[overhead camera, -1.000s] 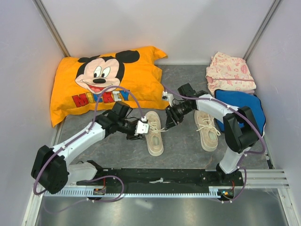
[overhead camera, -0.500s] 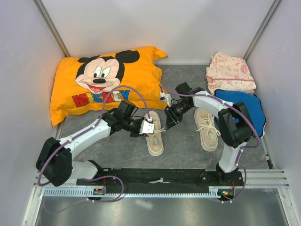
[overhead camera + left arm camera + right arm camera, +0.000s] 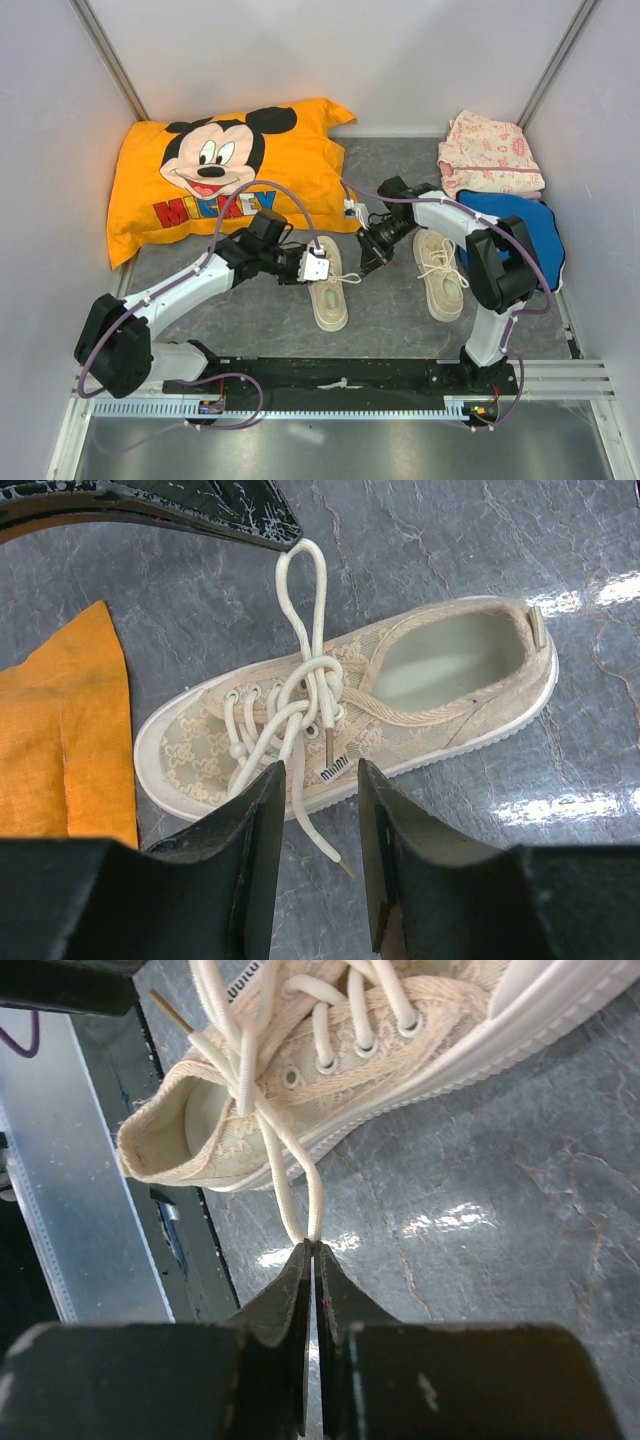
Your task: Tie the shoes
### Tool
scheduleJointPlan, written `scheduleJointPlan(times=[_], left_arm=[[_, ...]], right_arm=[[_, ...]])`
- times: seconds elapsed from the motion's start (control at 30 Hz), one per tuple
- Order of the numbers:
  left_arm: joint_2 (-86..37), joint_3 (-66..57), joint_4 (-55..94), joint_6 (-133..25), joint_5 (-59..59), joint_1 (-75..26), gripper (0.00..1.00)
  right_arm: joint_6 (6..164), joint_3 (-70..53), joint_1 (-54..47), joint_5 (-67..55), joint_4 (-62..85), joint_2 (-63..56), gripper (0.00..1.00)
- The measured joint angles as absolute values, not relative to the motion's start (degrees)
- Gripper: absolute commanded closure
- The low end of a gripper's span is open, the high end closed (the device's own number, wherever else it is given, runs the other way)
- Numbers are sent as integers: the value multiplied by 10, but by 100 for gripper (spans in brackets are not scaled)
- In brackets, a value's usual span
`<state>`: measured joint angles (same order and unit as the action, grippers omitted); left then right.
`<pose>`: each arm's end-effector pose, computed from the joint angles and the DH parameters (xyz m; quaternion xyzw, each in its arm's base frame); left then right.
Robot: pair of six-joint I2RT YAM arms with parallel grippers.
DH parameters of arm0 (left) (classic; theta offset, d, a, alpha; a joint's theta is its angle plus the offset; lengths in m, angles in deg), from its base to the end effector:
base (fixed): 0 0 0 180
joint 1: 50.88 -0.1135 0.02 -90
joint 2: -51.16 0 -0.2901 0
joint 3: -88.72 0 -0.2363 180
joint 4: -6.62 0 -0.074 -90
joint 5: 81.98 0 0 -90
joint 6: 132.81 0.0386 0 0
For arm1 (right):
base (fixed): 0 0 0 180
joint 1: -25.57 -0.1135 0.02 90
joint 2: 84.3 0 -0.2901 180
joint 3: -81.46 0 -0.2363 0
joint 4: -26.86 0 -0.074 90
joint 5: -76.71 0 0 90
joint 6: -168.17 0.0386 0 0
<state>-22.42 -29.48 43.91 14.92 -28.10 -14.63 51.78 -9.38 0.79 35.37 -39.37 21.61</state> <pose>0.1787 -0.1592 0.2641 0.7253 0.5283 -0.2234 0.3807 0.2947 0.1680 0.2256 -0.4155 0.8094 0.4104 0.0616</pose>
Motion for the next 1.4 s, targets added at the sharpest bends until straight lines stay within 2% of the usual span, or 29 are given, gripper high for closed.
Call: scheduleJointPlan(times=[0.13, 0.27, 0.4, 0.5, 0.53, 0.63, 0.77, 0.9, 1.07, 1.23, 1.4], left_arm=[[-238, -288, 439, 149, -283, -145, 65], [-258, -283, 439, 150, -284, -142, 77], [-273, -278, 440, 152, -283, -140, 83], [-278, -275, 441, 157, -283, -140, 90], [-278, -275, 443, 160, -283, -140, 91], [-278, -275, 454, 177, -284, -140, 94], [-274, -286, 457, 207, -284, -140, 94], [-274, -291, 463, 226, -285, -140, 94], [-274, -291, 463, 238, -285, -140, 94], [-274, -292, 463, 242, -289, -140, 94], [-274, -292, 463, 242, -296, -140, 94]], right_arm=[[518, -94, 5, 367, -398, 216, 91], [521, -101, -2, 375, -395, 216, 91], [526, -115, -15, 378, -392, 216, 91], [527, -128, -26, 379, -391, 216, 81], [527, -132, -28, 379, -392, 216, 72], [520, -135, -33, 374, -401, 216, 59], [493, -112, -15, 362, -435, 216, 51], [453, -48, 18, 348, -463, 217, 50], [419, 15, 27, 359, -465, 230, 59], [414, 24, 6, 379, -446, 259, 64], [413, 24, -28, 393, -424, 272, 64]])
